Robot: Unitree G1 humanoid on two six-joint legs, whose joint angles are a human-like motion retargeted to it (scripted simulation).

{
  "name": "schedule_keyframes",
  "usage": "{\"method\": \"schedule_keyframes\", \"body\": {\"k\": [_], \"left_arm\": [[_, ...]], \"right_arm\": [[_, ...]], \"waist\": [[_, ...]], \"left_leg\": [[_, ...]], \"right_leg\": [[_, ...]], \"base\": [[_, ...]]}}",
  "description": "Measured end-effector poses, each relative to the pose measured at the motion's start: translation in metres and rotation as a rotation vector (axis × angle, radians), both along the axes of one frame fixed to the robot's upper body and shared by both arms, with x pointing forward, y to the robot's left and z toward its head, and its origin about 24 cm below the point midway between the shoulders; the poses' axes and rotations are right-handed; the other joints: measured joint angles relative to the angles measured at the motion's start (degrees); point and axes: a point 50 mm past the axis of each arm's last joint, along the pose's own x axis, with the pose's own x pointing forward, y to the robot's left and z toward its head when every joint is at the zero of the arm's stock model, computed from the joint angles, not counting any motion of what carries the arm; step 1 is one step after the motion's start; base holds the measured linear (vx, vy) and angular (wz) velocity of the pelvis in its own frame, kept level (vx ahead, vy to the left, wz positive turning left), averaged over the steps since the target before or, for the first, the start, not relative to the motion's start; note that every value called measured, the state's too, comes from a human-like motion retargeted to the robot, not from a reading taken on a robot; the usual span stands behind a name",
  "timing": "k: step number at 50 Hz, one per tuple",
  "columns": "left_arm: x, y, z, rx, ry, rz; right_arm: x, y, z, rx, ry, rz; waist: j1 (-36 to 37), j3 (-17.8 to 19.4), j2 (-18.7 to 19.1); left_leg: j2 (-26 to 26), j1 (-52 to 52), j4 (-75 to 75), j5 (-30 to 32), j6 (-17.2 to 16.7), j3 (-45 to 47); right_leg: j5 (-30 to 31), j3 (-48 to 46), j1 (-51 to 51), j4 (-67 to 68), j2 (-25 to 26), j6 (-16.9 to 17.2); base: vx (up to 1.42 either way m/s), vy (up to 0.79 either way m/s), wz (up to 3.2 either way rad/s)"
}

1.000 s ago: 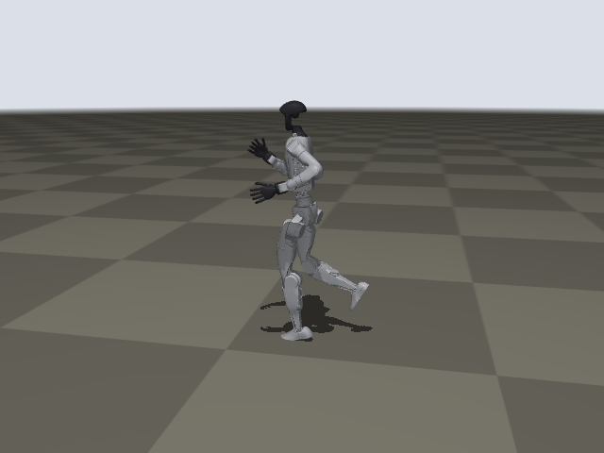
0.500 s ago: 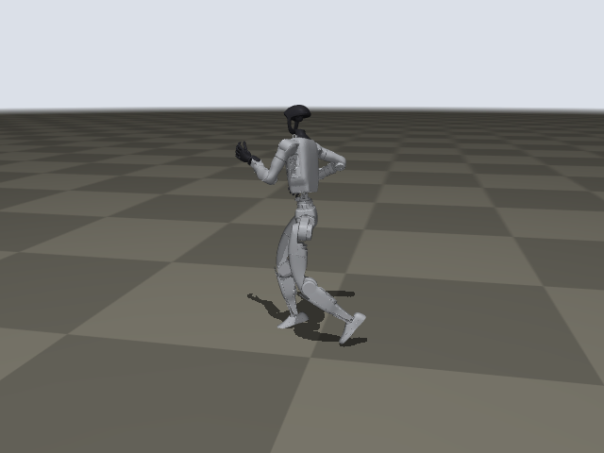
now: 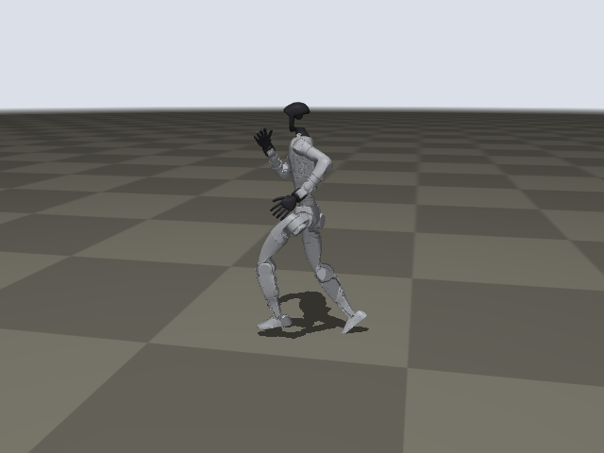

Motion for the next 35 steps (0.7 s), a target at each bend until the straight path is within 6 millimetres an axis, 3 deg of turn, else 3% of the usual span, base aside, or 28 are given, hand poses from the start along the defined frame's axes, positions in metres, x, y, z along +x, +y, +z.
{"method": "schedule_keyframes", "body": {"k": [2,5,7,10,12,13,15,17,19,23,25,27,28,30,33,35], "left_arm": [[0.000,-0.005,-0.014,0.025,0.043,-0.018],[0.019,-0.019,-0.025,0.075,0.044,-0.132],[0.045,-0.031,-0.023,0.089,-0.032,-0.181],[0.115,-0.062,-0.002,0.037,-0.273,-0.168],[0.193,-0.109,0.045,0.008,-0.546,-0.242],[0.226,-0.138,0.082,0.003,-0.708,-0.319],[0.263,-0.189,0.165,-0.003,-1.010,-0.422],[0.268,-0.203,0.225,0.004,-1.217,-0.423],[0.265,-0.200,0.259,0.008,-1.335,-0.402],[0.251,-0.204,0.285,-0.020,-1.466,-0.419],[0.243,-0.216,0.296,-0.035,-1.522,-0.486],[0.236,-0.224,0.293,-0.049,-1.522,-0.554],[0.231,-0.232,0.281,-0.072,-1.487,-0.613],[0.231,-0.231,0.272,-0.068,-1.454,-0.654],[0.229,-0.208,0.238,0.022,-1.346,-0.640],[0.223,-0.192,0.215,0.031,-1.266,-0.618]], "right_arm": [[-0.003,-0.002,-0.008,0.060,0.071,0.026],[0.004,-0.010,-0.035,0.086,0.197,-0.046],[0.011,-0.014,-0.054,0.048,0.273,-0.094],[0.028,-0.017,-0.088,-0.018,0.417,-0.196],[0.044,-0.042,-0.111,0.010,0.547,-0.307],[0.046,-0.067,-0.116,0.069,0.587,-0.363],[0.037,-0.116,-0.114,0.130,0.607,-0.421],[0.010,-0.157,-0.102,0.122,0.596,-0.428],[-0.016,-0.181,-0.089,0.018,0.606,-0.431],[-0.039,-0.208,-0.087,-0.239,0.702,-0.541],[-0.046,-0.225,-0.102,-0.330,0.820,-0.615],[-0.057,-0.235,-0.125,-0.390,0.958,-0.666],[-0.072,-0.240,-0.140,-0.444,1.054,-0.705],[-0.072,-0.261,-0.167,-0.565,1.152,-0.769],[-0.070,-0.284,-0.209,-0.796,1.186,-0.885],[-0.065,-0.299,-0.239,-0.861,1.179,-1.050]], "waist": [[-0.90,0.39,2.03],[-1.53,0.22,4.28],[-3.37,0.66,2.79],[-9.69,6.73,-2.31],[-13.89,14.17,-1.85],[-15.55,17.54,0.22],[-17.74,19.40,1.47],[-24.63,16.28,3.04],[-31.45,11.43,5.18],[-38.75,2.49,10.09],[-39.94,0.09,10.75],[-39.93,-1.33,8.95],[-37.69,-2.00,8.29],[-35.66,-1.40,8.72],[-34.58,1.00,6.40],[-32.52,4.07,4.08]], "left_leg": [[0.19,10.42,-14.04,8.12,-3.66,-2.15],[2.21,23.89,-31.35,18.97,-9.32,-2.88],[0.56,28.30,-31.90,6.74,-6.52,-1.43],[-5.62,27.99,-18.42,-18.81,7.52,-2.49],[-4.72,22.76,-0.73,-27.16,9.77,-6.27],[-2.59,22.19,5.09,-29.37,6.56,-8.47],[-1.57,24.28,3.98,-30.51,4.56,-10.17],[-0.15,29.19,-3.14,-27.09,2.71,-11.90],[1.34,34.60,-13.67,-17.28,-0.04,-12.28],[3.61,40.62,-31.36,11.64,-5.21,-10.89],[3.88,39.29,-29.11,15.06,-3.55,-7.87],[2.69,38.13,-22.17,11.81,0.08,-3.79],[2.91,36.73,-14.99,8.32,1.28,-2.68],[0.96,31.22,-0.58,2.73,2.85,-4.98],[-4.02,24.45,21.52,-6.36,7.10,-4.98],[-5.21,19.94,38.48,-14.51,10.84,-2.61]], "right_leg": [[-4.97,-5.84,-0.91,10.89,1.91,-3.77],[-14.01,-12.14,-7.49,32.75,4.31,-11.10],[-21.82,-13.30,-16.48,51.22,3.66,-12.76],[-32.82,-9.19,-31.03,77.05,5.81,-9.65],[-36.22,-10.41,-41.21,86.92,10.06,-7.89],[-36.19,-12.93,-45.85,88.75,11.13,-6.83],[-38.30,-12.12,-56.63,89.18,14.37,-7.55],[-38.07,-12.56,-62.81,85.18,14.93,-7.21],[-37.38,-14.38,-66.40,79.92,12.46,-8.65],[-32.18,-18.05,-69.44,69.53,7.66,-10.49],[-25.51,-17.23,-66.98,62.83,5.33,-8.59],[-16.45,-13.35,-60.33,52.53,3.58,-5.08],[-11.17,-11.19,-55.61,45.32,4.46,-3.12],[-2.28,-7.44,-46.61,28.70,4.30,0.13],[5.99,-7.52,-29.66,2.60,-3.09,3.17],[2.97,-10.07,-18.71,-5.88,-6.78,4.02]], "base": [[1.20,0.15,0.34],[1.13,0.12,0.24],[0.96,0.11,0.45],[0.74,0.03,1.34],[0.62,-0.07,2.10],[0.70,-0.09,1.72],[0.76,-0.07,0.83],[0.97,-0.04,0.55],[1.09,-0.07,0.19],[1.12,-0.13,-0.21],[1.10,-0.16,0.37],[1.09,-0.18,0.30],[1.06,-0.15,-0.21],[1.04,-0.12,-0.22],[1.06,-0.11,0.06],[1.01,-0.19,-0.27]]}}
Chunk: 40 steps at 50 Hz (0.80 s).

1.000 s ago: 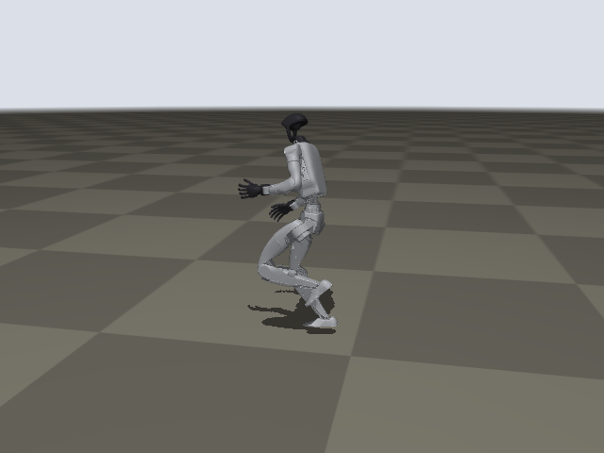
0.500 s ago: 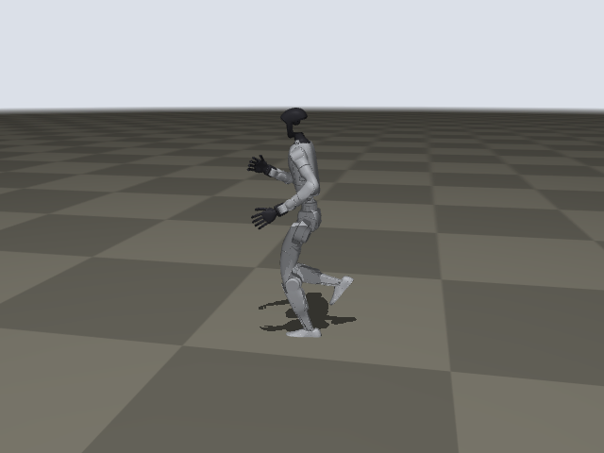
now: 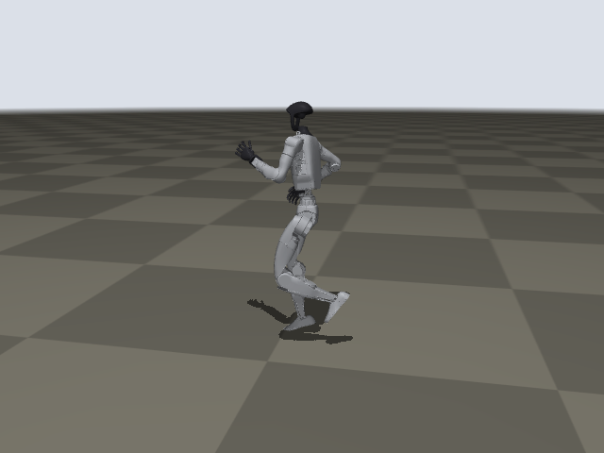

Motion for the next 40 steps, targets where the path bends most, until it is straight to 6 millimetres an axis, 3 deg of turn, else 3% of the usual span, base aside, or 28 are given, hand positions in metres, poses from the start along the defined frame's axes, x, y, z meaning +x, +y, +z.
{"method": "schedule_keyframes", "body": {"k": [2,3,5,7,8,10,13,15,17,18,20,22,23,25,27,28,30,32,34,35,37,40], "left_arm": [[-0.010,0.015,-0.021,-0.034,0.088,0.021],[-0.015,0.024,-0.030,-0.057,0.133,0.045],[-0.025,0.048,-0.050,-0.160,0.249,0.102],[-0.043,0.077,-0.089,-0.242,0.448,0.177],[-0.056,0.089,-0.108,-0.251,0.539,0.207],[-0.087,0.110,-0.134,-0.243,0.681,0.263],[-0.128,0.134,-0.157,-0.229,0.859,0.339],[-0.148,0.145,-0.168,-0.211,0.950,0.370],[-0.161,0.157,-0.173,-0.197,1.007,0.398],[-0.166,0.164,-0.173,-0.190,1.024,0.413],[-0.187,0.171,-0.165,-0.161,1.045,0.455],[-0.184,0.176,-0.154,-0.108,0.988,0.473],[-0.171,0.178,-0.151,-0.067,0.937,0.471],[-0.152,0.174,-0.145,0.063,0.839,0.473],[-0.129,0.168,-0.137,0.190,0.720,0.489],[-0.115,0.165,-0.129,0.219,0.644,0.504],[-0.073,0.147,-0.107,0.185,0.438,0.520],[-0.019,0.107,-0.058,0.071,0.166,0.455],[0.011,0.057,0.009,-0.021,-0.119,0.354],[0.014,0.035,0.043,-0.061,-0.252,0.312],[0.007,0.015,0.087,-0.115,-0.423,0.293],[-0.003,0.016,0.106,-0.148,-0.493,0.260]], "right_arm": [[0.010,-0.010,-0.024,-0.049,-0.055,-0.168],[0.022,-0.010,-0.035,-0.037,-0.109,-0.271],[0.081,0.010,-0.042,0.100,-0.276,-0.457],[0.153,0.059,-0.014,0.303,-0.418,-0.435],[0.180,0.090,0.011,0.405,-0.484,-0.354],[0.207,0.157,0.066,0.590,-0.602,-0.119],[0.188,0.246,0.129,0.731,-0.736,0.271],[0.159,0.283,0.155,0.731,-0.807,0.519],[0.133,0.302,0.172,0.739,-0.851,0.721],[0.121,0.308,0.179,0.757,-0.868,0.801],[0.095,0.318,0.182,0.831,-0.881,0.902],[0.081,0.310,0.190,0.913,-0.935,0.917],[0.079,0.298,0.194,0.949,-0.966,0.895],[0.081,0.277,0.183,0.986,-0.962,0.782],[0.089,0.259,0.156,0.947,-0.894,0.647],[0.094,0.251,0.141,0.910,-0.860,0.576],[0.108,0.234,0.110,0.810,-0.811,0.405],[0.122,0.209,0.079,0.731,-0.757,0.215],[0.117,0.171,0.066,0.722,-0.720,0.109],[0.107,0.152,0.067,0.726,-0.718,0.095],[0.079,0.120,0.082,0.694,-0.708,0.152],[0.042,0.096,0.102,0.615,-0.615,0.241]], "waist": [[4.00,3.97,1.73],[6.18,6.93,3.50],[10.56,13.93,7.19],[13.89,16.41,8.86],[15.74,15.89,8.44],[20.22,12.25,5.16],[28.09,4.73,-2.32],[32.20,0.18,-7.30],[34.68,-3.69,-10.09],[35.48,-5.16,-10.07],[35.71,-8.00,-8.24],[33.73,-7.00,-5.11],[32.60,-5.24,-4.16],[30.58,-3.70,-3.82],[27.83,-3.28,-5.53],[25.92,-2.37,-6.75],[21.85,1.78,-9.38],[18.26,8.19,-8.08],[14.70,12.55,-4.88],[12.57,13.38,-3.21],[6.96,10.73,0.23],[0.04,4.32,5.25]], "left_leg": [[1.14,-8.00,18.62,-8.88,0.54,-0.64],[1.57,-12.15,26.72,-12.69,-0.07,-1.28],[3.89,-22.28,38.05,-17.92,-1.93,-1.95],[6.96,-34.14,40.40,-18.76,-1.70,-2.27],[7.37,-39.06,38.93,-18.09,-1.12,-2.21],[6.13,-46.14,31.61,-15.36,-0.34,-1.25],[5.05,-47.16,10.63,-10.62,-0.66,2.49],[3.28,-43.64,-7.31,-5.45,-2.41,5.16],[1.80,-37.97,-24.33,3.04,-5.49,5.40],[2.27,-34.44,-31.07,7.39,-7.30,4.86],[5.77,-25.55,-41.52,14.32,-10.71,5.00],[10.09,-16.28,-49.23,20.63,-13.63,5.44],[11.36,-11.62,-53.67,24.93,-15.26,5.59],[11.52,-2.95,-63.28,31.40,-19.20,5.47],[8.94,1.53,-65.51,20.70,-18.53,5.77],[7.14,2.87,-64.36,11.79,-16.00,6.25],[4.14,1.00,-54.57,-3.45,-7.45,5.77],[5.03,-4.15,-39.11,-11.63,-2.68,1.85],[6.20,-3.78,-33.84,-14.55,-4.87,-1.71],[6.56,-2.07,-34.39,-15.11,-6.53,-3.04],[7.13,2.91,-40.88,-11.41,-8.82,-4.97],[7.82,10.62,-55.24,5.44,-13.17,-6.12]], "right_leg": [[-23.48,0.59,6.66,3.55,3.30,-7.68],[-32.05,1.35,8.03,8.07,5.65,-11.42],[-41.40,4.56,5.39,22.07,11.05,-17.06],[-43.49,6.86,1.71,30.62,13.84,-15.79],[-44.47,8.04,1.78,31.31,13.72,-14.42],[-44.93,9.99,4.02,27.62,10.97,-12.07],[-33.66,12.42,8.30,15.14,4.76,-9.20],[-20.27,13.32,11.06,5.44,0.10,-5.65],[-7.58,13.12,13.10,-0.89,-2.18,-1.85],[-4.40,12.50,14.01,-1.51,-1.73,-1.33],[-3.66,9.95,16.35,1.16,0.68,-4.04],[-8.31,3.26,16.57,12.38,4.09,-9.09],[-11.72,-0.26,15.51,20.46,5.04,-11.63],[-18.34,-3.42,10.39,38.51,6.53,-16.04],[-25.63,-2.15,0.42,59.14,9.21,-16.82],[-29.34,-1.30,-4.99,69.25,10.58,-16.00],[-36.56,0.22,-16.77,87.94,13.58,-13.84],[-40.59,-1.70,-29.12,98.88,18.36,-12.41],[-42.86,-3.74,-39.61,101.33,21.35,-11.02],[-43.92,-4.08,-44.17,100.65,22.25,-10.29],[-43.68,-4.22,-50.76,95.61,21.52,-10.26],[-40.14,-6.76,-56.60,84.93,16.03,-14.20]], "base": [[0.88,-0.20,-0.94],[0.75,-0.14,-1.50],[0.65,-0.06,-1.98],[0.70,0.02,-1.85],[0.87,0.06,-1.21],[1.02,0.08,-0.60],[1.12,0.16,-0.25],[1.17,0.24,-0.19],[1.20,0.25,-0.39],[1.23,0.25,-0.68],[1.25,0.27,-0.78],[1.19,0.26,-0.10],[1.12,0.25,0.31],[1.06,0.25,0.35],[0.93,0.24,0.51],[0.80,0.21,0.88],[0.68,0.16,1.29],[0.63,0.09,1.70],[0.79,0.10,1.61],[0.95,0.14,1.21],[1.06,0.15,0.70],[1.15,0.11,-0.12]]}}
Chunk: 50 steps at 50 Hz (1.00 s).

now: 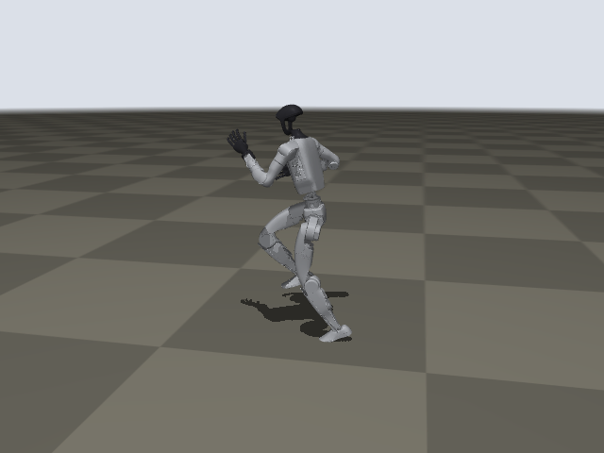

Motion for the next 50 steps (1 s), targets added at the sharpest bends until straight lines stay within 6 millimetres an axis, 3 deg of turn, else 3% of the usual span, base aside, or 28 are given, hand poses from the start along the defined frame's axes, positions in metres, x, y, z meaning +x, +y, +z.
{"method": "schedule_keyframes", "body": {"k": [3,5,7,10,13,14,16,17,18,20,22,24,26,29,30,32,35,37,38,39,40,42,43,45,47,48,50], "left_arm": [[-0.004,-0.002,-0.007,0.025,0.043,-0.104],[-0.010,-0.011,-0.020,0.085,0.093,-0.187],[-0.008,-0.019,-0.027,0.140,0.149,-0.245],[-0.004,-0.023,-0.056,0.119,0.309,-0.357],[0.008,-0.017,-0.082,0.030,0.453,-0.403],[0.007,-0.012,-0.096,0.006,0.513,-0.400],[-0.002,0.005,-0.119,-0.055,0.607,-0.367],[-0.009,0.018,-0.126,-0.096,0.633,-0.332],[-0.017,0.036,-0.132,-0.143,0.646,-0.279],[-0.036,0.073,-0.149,-0.245,0.710,-0.170],[-0.061,0.103,-0.179,-0.300,0.845,-0.062],[-0.088,0.123,-0.207,-0.269,1.005,0.048],[-0.113,0.141,-0.226,-0.197,1.150,0.154],[-0.149,0.169,-0.256,-0.146,1.362,0.275],[-0.163,0.178,-0.266,-0.152,1.434,0.309],[-0.191,0.188,-0.284,-0.178,1.563,0.359],[-0.216,0.192,-0.302,-0.163,1.704,0.362],[-0.213,0.188,-0.307,-0.080,1.740,0.315],[-0.207,0.181,-0.313,-0.052,1.753,0.283],[-0.197,0.172,-0.315,-0.018,1.738,0.250],[-0.185,0.163,-0.316,0.018,1.710,0.219],[-0.145,0.143,-0.301,0.028,1.545,0.159],[-0.116,0.130,-0.286,0.021,1.425,0.121],[-0.057,0.100,-0.237,0.044,1.151,0.011],[-0.006,0.057,-0.171,0.137,0.860,-0.127],[0.006,0.035,-0.141,0.179,0.729,-0.175],[0.015,-0.001,-0.097,0.247,0.517,-0.211]], "right_arm": [[-0.019,-0.024,-0.005,-0.137,0.120,-0.049],[-0.047,-0.037,-0.016,-0.186,0.239,-0.147],[-0.065,-0.049,-0.030,-0.208,0.359,-0.230],[-0.084,-0.061,-0.055,-0.238,0.524,-0.313],[-0.061,-0.086,-0.085,-0.368,0.601,-0.301],[-0.057,-0.089,-0.097,-0.377,0.631,-0.320],[-0.045,-0.093,-0.128,-0.313,0.671,-0.442],[-0.030,-0.091,-0.142,-0.266,0.660,-0.520],[-0.001,-0.086,-0.148,-0.232,0.607,-0.583],[0.076,-0.060,-0.125,-0.274,0.423,-0.561],[0.143,-0.001,-0.069,-0.281,0.182,-0.418],[0.163,0.063,-0.023,-0.138,0.010,-0.279],[0.154,0.116,0.007,0.046,-0.089,-0.153],[0.122,0.172,0.047,0.158,-0.223,0.115],[0.108,0.189,0.058,0.155,-0.273,0.227],[0.074,0.223,0.077,0.120,-0.392,0.460],[0.025,0.253,0.090,0.143,-0.517,0.712],[0.008,0.256,0.090,0.247,-0.494,0.768],[0.004,0.257,0.083,0.248,-0.465,0.775],[0.003,0.256,0.076,0.253,-0.432,0.773],[0.003,0.254,0.069,0.261,-0.397,0.765],[0.009,0.250,0.057,0.272,-0.328,0.719],[0.015,0.245,0.053,0.270,-0.307,0.678],[0.035,0.223,0.041,0.271,-0.265,0.535],[0.057,0.161,0.026,0.270,-0.216,0.306],[0.058,0.125,0.016,0.263,-0.183,0.200],[0.037,0.060,0.007,0.241,-0.122,0.065]], "waist": [[-1.98,-5.27,3.39],[-2.23,-7.54,2.38],[-0.65,-8.75,0.16],[0.17,-9.45,-1.30],[-1.42,-6.80,-3.21],[-0.79,-5.70,-3.86],[2.29,-2.82,-3.77],[4.39,-0.60,-3.26],[6.79,2.66,-2.57],[11.63,9.05,-2.14],[15.44,11.61,-3.32],[20.18,9.00,-5.33],[26.03,4.04,-8.44],[33.01,-2.15,-14.00],[34.61,-4.09,-15.75],[36.26,-7.62,-16.69],[36.24,-9.38,-12.94],[35.25,-8.57,-9.08],[34.40,-7.32,-7.37],[33.71,-6.27,-6.73],[33.10,-5.32,-6.62],[30.28,-0.63,-9.03],[28.45,2.67,-10.65],[24.93,8.80,-11.25],[22.68,11.47,-8.73],[21.14,11.50,-8.13],[16.50,8.66,-7.77]], "left_leg": [[-0.82,5.26,-12.29,20.72,-1.21,-0.27],[-3.74,8.32,-12.11,22.65,0.35,-2.46],[-6.74,3.84,1.28,17.41,3.42,-0.75],[-5.40,-4.27,28.03,8.60,9.12,4.98],[-6.46,-13.28,56.51,-0.90,15.43,6.77],[-6.94,-15.98,65.76,-4.88,16.00,6.72],[-6.91,-22.79,83.66,-13.08,16.05,6.41],[-6.70,-26.79,91.43,-16.68,15.57,6.44],[-6.49,-30.92,97.57,-19.64,14.10,6.54],[-5.45,-41.02,104.22,-22.65,11.48,7.78],[-3.20,-49.51,102.23,-22.00,11.73,8.08],[-1.92,-54.27,94.47,-20.02,12.81,7.80],[-1.40,-55.17,81.67,-16.83,13.11,8.67],[1.22,-48.14,55.10,-10.36,12.18,15.08],[1.92,-44.57,45.23,-7.70,11.18,17.98],[0.60,-36.57,25.57,0.48,6.07,19.56],[-1.54,-21.88,0.74,14.47,-2.73,14.95],[0.70,-13.51,-6.51,20.82,-7.70,11.86],[0.37,-7.71,-13.14,24.43,-8.80,10.37],[-0.21,-4.07,-16.46,23.60,-8.77,9.38],[-0.90,-1.50,-18.12,20.55,-8.17,8.63],[-4.28,-0.74,-14.03,5.76,-0.55,9.11],[-5.73,-3.25,-7.03,-1.75,4.61,9.37],[-5.20,-10.47,12.46,-13.42,11.04,7.58],[-3.06,-13.91,22.97,-18.38,9.25,4.19],[-3.08,-13.09,23.34,-19.38,8.38,3.13],[-3.77,-10.10,18.91,-18.31,7.48,1.42]], "right_leg": [[9.27,-2.77,0.60,-13.93,-3.89,-1.28],[17.09,-1.66,6.81,-23.67,-5.57,3.77],[24.68,4.89,14.61,-37.73,-4.40,7.61],[36.26,11.63,30.87,-62.58,-6.53,12.42],[46.16,9.65,47.79,-84.32,-14.67,14.63],[42.29,8.48,53.32,-87.58,-15.45,13.42],[23.76,7.37,61.46,-86.67,-13.73,7.45],[14.02,7.79,63.10,-82.22,-12.09,3.96],[6.88,9.17,62.19,-73.85,-10.04,0.79],[-0.96,12.75,56.87,-55.20,-7.15,-0.40],[-3.32,14.96,56.54,-49.29,-6.78,1.45],[-3.77,16.49,60.67,-53.08,-7.98,0.94],[1.49,17.37,64.89,-61.24,-10.38,1.79],[19.24,19.29,70.07,-76.30,-14.64,6.79],[26.28,20.10,71.09,-80.64,-15.88,8.96],[33.25,19.75,71.90,-83.22,-16.41,10.47],[31.46,13.61,74.01,-74.87,-13.52,6.48],[27.70,9.89,72.45,-59.99,-8.71,4.24],[24.56,8.02,70.78,-51.43,-7.42,-0.17],[20.86,6.51,66.63,-40.34,-6.86,-3.21],[16.87,5.18,61.26,-27.98,-6.66,-5.57],[9.58,6.39,48.66,-4.09,-4.07,-4.25],[6.33,7.01,42.02,6.45,-2.14,-2.43],[1.20,4.65,29.45,21.61,1.14,-1.25],[-1.16,0.81,17.04,25.80,2.65,-1.36],[-1.66,0.38,12.10,24.89,2.42,-1.06],[0.23,0.81,4.16,18.10,0.89,-0.50]], "base": [[1.19,0.08,-0.33],[1.21,0.06,0.50],[1.11,-0.01,0.70],[1.14,-0.05,1.03],[1.15,-0.15,1.14],[1.12,-0.25,0.32],[0.99,-0.22,-0.50],[0.81,-0.14,-1.32],[0.73,-0.09,-1.83],[0.67,-0.01,-2.22],[0.81,0.03,-1.60],[1.00,0.04,-0.65],[1.08,0.09,-0.15],[1.11,0.14,-0.07],[1.11,0.17,-0.39],[1.12,0.21,-0.62],[1.12,0.26,-0.31],[1.05,0.25,0.29],[0.93,0.22,0.39],[0.84,0.20,0.31],[0.74,0.15,0.32],[0.61,0.09,0.68],[0.52,0.03,1.15],[0.51,0.01,1.37],[0.64,0.05,1.25],[0.77,0.09,1.08],[0.86,0.11,0.83]]}}
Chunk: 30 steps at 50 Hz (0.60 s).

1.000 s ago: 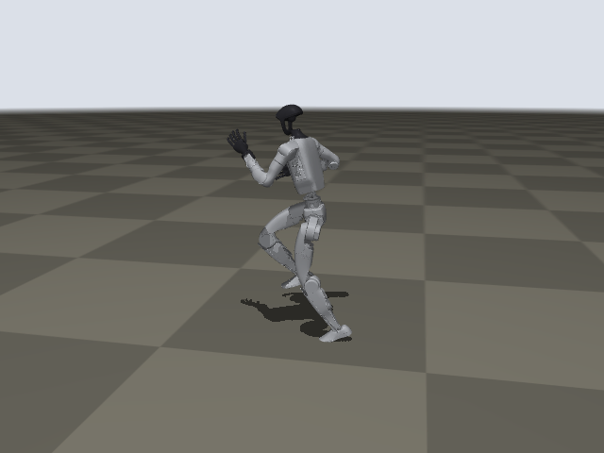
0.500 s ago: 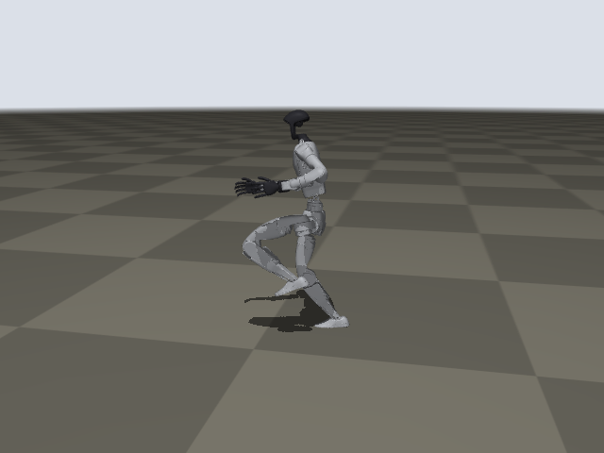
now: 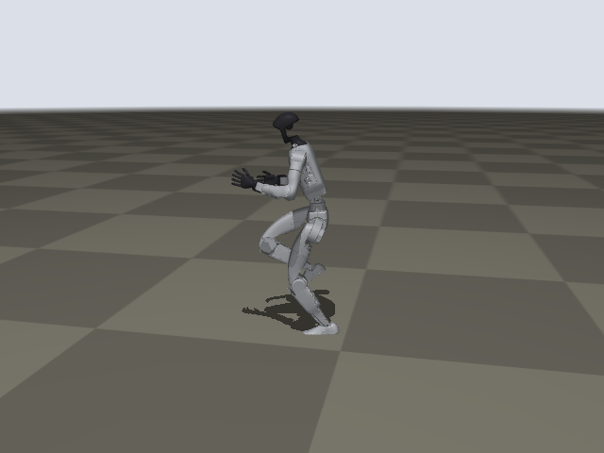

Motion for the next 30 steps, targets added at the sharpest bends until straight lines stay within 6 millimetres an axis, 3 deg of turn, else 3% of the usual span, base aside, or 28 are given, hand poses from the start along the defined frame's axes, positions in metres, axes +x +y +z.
{"method": "schedule_keyframes", "body": {"k": [2,5,7,8,10,11,13,16,17,18,19,20,22,23,24,25,26,27,28,30], "left_arm": [[-0.002,-0.005,0.016,0.030,-0.108,0.013],[-0.005,0.007,0.015,0.031,-0.121,0.023],[-0.008,0.004,0.010,0.007,-0.089,-0.027],[-0.009,-0.001,0.011,-0.003,-0.082,-0.059],[-0.020,-0.009,0.005,-0.037,-0.050,-0.130],[-0.021,-0.010,0.007,-0.071,-0.047,-0.139],[-0.029,-0.007,0.001,-0.180,0.001,-0.173],[-0.027,-0.001,-0.007,-0.369,0.067,-0.190],[-0.029,0.001,-0.012,-0.407,0.086,-0.183],[-0.029,0.004,-0.014,-0.422,0.098,-0.166],[-0.026,0.013,-0.018,-0.438,0.126,-0.117],[-0.024,0.024,-0.022,-0.454,0.160,-0.052],[-0.025,0.040,-0.027,-0.536,0.173,0.032],[-0.026,0.049,-0.034,-0.591,0.204,0.075],[-0.030,0.060,-0.047,-0.624,0.230,0.137],[-0.036,0.071,-0.064,-0.641,0.253,0.208],[-0.051,0.084,-0.089,-0.674,0.339,0.278],[-0.065,0.093,-0.107,-0.690,0.402,0.333],[-0.071,0.094,-0.113,-0.675,0.424,0.349],[-0.078,0.092,-0.114,-0.576,0.441,0.326]], "right_arm": [[-0.026,-0.042,0.005,-0.091,0.049,-0.042],[-0.051,-0.082,0.016,-0.301,0.143,-0.089],[-0.067,-0.104,0.009,-0.413,0.286,-0.135],[-0.076,-0.114,0.001,-0.464,0.373,-0.157],[-0.109,-0.126,-0.013,-0.535,0.571,-0.199],[-0.114,-0.133,-0.019,-0.545,0.629,-0.222],[-0.131,-0.140,-0.037,-0.575,0.758,-0.262],[-0.128,-0.161,-0.075,-0.622,0.869,-0.318],[-0.127,-0.164,-0.085,-0.633,0.895,-0.326],[-0.122,-0.169,-0.089,-0.635,0.898,-0.341],[-0.116,-0.169,-0.093,-0.641,0.877,-0.358],[-0.108,-0.167,-0.097,-0.648,0.844,-0.374],[-0.095,-0.186,-0.109,-0.658,0.791,-0.578],[-0.071,-0.193,-0.118,-0.663,0.723,-0.706],[-0.039,-0.190,-0.121,-0.657,0.651,-0.781],[-0.002,-0.182,-0.119,-0.648,0.575,-0.827],[0.026,-0.149,-0.118,-0.578,0.507,-0.778],[0.048,-0.119,-0.110,-0.487,0.435,-0.727],[0.059,-0.097,-0.095,-0.349,0.367,-0.678],[0.064,-0.062,-0.066,-0.175,0.231,-0.580]], "waist": [[-6.40,-5.45,0.23],[-14.24,-12.96,3.47],[-16.67,-16.42,5.30],[-17.25,-17.59,4.97],[-17.19,-19.36,2.38],[-17.24,-19.31,0.38],[-16.77,-16.88,-2.35],[-15.91,-13.16,-3.18],[-14.58,-12.15,-3.14],[-11.25,-10.36,-1.25],[-4.13,-8.99,4.46],[4.90,-7.84,12.06],[13.51,-5.95,14.25],[17.23,-5.25,14.33],[10.31,-3.45,9.75],[-1.91,-1.10,2.85],[-8.18,-0.92,0.47],[-12.30,-0.89,-1.12],[-12.12,-1.16,-1.15],[-7.92,-1.46,-0.55]], "left_leg": [[-0.37,4.53,-9.85,7.68,-2.18,-1.24],[1.20,12.46,-27.55,28.93,-7.48,-2.89],[1.66,15.39,-33.54,40.50,-9.57,-4.22],[0.76,15.74,-33.03,42.19,-9.33,-4.64],[-2.12,17.14,-28.03,40.48,-7.50,-3.91],[-4.34,16.98,-23.36,38.53,-6.30,-2.50],[-5.72,16.43,-7.71,31.90,-3.69,0.10],[-4.45,9.07,24.35,20.69,0.79,3.05],[-3.27,6.20,34.83,17.53,0.67,2.34],[0.24,2.81,45.49,14.43,-2.81,-1.59],[13.03,5.68,59.21,31.07,-10.11,-10.22],[30.48,11.69,74.46,57.59,-19.32,-21.20],[28.36,3.04,84.13,57.59,-16.67,-26.11],[28.88,-2.26,89.48,57.59,-16.08,-30.12],[18.96,-13.03,90.27,36.39,-10.94,-20.60],[3.83,-26.54,88.79,4.61,-3.53,-4.31],[1.50,-26.31,84.55,3.59,0.73,-0.04],[-0.09,-26.43,80.21,3.06,3.72,2.49],[-0.19,-27.24,75.67,3.49,4.17,1.55],[-0.38,-26.16,62.08,5.68,2.95,-0.06]], "right_leg": [[3.32,-0.44,-3.29,-13.09,-3.58,-0.70],[9.96,-4.70,0.60,-39.93,-7.62,-0.59],[18.19,-3.52,7.11,-59.29,-6.18,3.37],[22.67,-1.56,10.79,-67.96,-6.15,5.61],[30.34,2.07,20.11,-83.02,-8.42,9.05],[32.41,3.74,23.73,-87.48,-11.05,10.05],[38.78,4.03,35.29,-99.13,-15.10,11.57],[48.81,-1.08,47.95,-110.30,-20.61,14.72],[49.73,-1.52,49.95,-108.20,-18.84,15.85],[46.04,2.20,48.44,-95.19,-8.15,16.93],[41.93,-7.80,46.51,-65.88,4.68,17.28],[37.60,-24.67,44.37,-28.40,18.58,17.28],[27.59,-29.20,38.51,-19.25,18.47,17.28],[25.24,-32.38,34.42,-13.28,18.45,17.28],[11.60,-19.44,33.71,-26.53,13.69,17.28],[-7.68,1.56,34.70,-49.36,6.57,17.28],[-0.56,3.89,38.58,-58.94,-5.83,6.16],[3.73,5.45,41.33,-64.63,-13.82,-0.38],[2.34,5.48,41.84,-62.53,-12.99,2.27],[2.83,6.67,44.34,-64.32,-11.21,3.73]], "base": [[0.92,0.08,0.27],[0.96,0.02,-0.10],[1.00,-0.04,0.27],[1.01,-0.06,0.61],[1.03,-0.09,0.75],[1.03,-0.11,0.65],[0.97,-0.10,0.38],[0.91,-0.16,0.12],[0.82,-0.82,-0.84],[0.58,-1.61,-3.04],[0.40,-2.34,-5.61],[0.15,-1.67,-5.94],[0.00,-0.18,-4.11],[0.13,0.85,-0.22],[0.50,1.46,4.34],[0.69,1.96,5.96],[0.72,1.82,4.32],[0.55,1.09,0.70],[0.53,0.47,-0.24],[0.47,0.09,-1.27]]}}
